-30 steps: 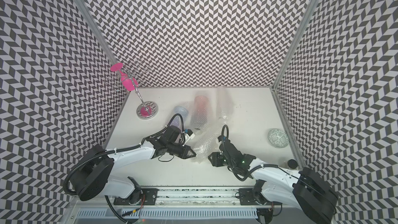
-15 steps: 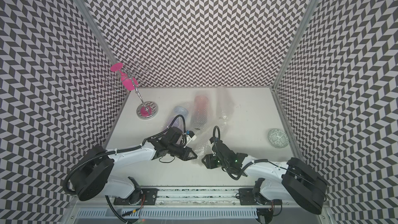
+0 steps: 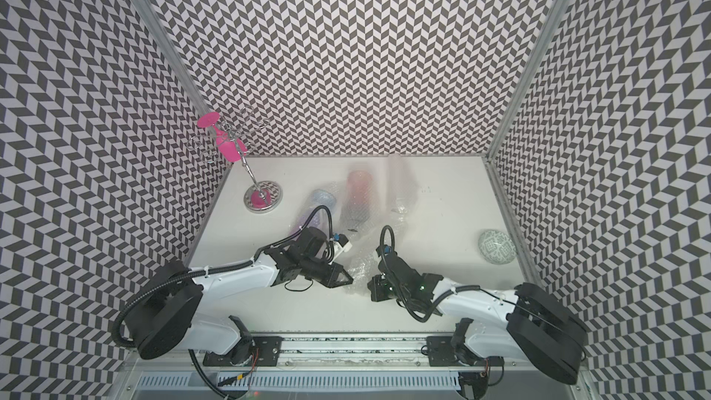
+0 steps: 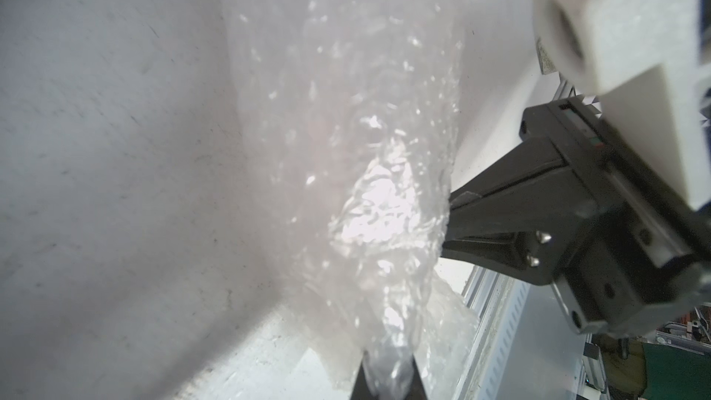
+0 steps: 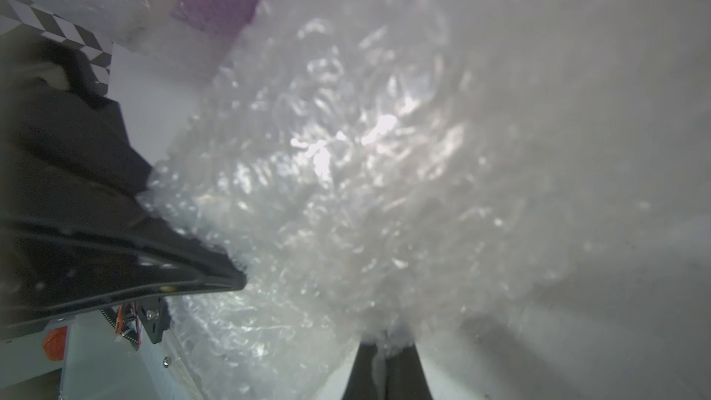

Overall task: Unwrap the vase from the bubble wrap
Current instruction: Unwrap the bubble wrap at the center of the board.

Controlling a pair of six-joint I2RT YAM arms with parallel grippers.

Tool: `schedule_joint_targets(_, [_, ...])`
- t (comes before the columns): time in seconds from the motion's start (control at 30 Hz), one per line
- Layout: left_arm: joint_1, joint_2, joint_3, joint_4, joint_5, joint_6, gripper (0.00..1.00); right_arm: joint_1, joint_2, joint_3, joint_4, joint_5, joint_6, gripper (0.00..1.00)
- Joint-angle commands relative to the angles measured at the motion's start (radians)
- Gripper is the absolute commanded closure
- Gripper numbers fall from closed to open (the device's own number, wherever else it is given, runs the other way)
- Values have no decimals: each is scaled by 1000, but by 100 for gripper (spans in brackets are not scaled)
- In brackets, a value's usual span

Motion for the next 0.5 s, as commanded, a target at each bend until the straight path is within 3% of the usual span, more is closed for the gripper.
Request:
schedule_joint_targets(0.0, [-9, -21, -4, -16, -3, 1, 100, 3, -62, -24, -42, 72, 40, 100])
schedule_joint_targets(0.47, [-5, -28, -26, 3, -27, -15, 100, 3, -144, -59, -178, 134, 126, 100])
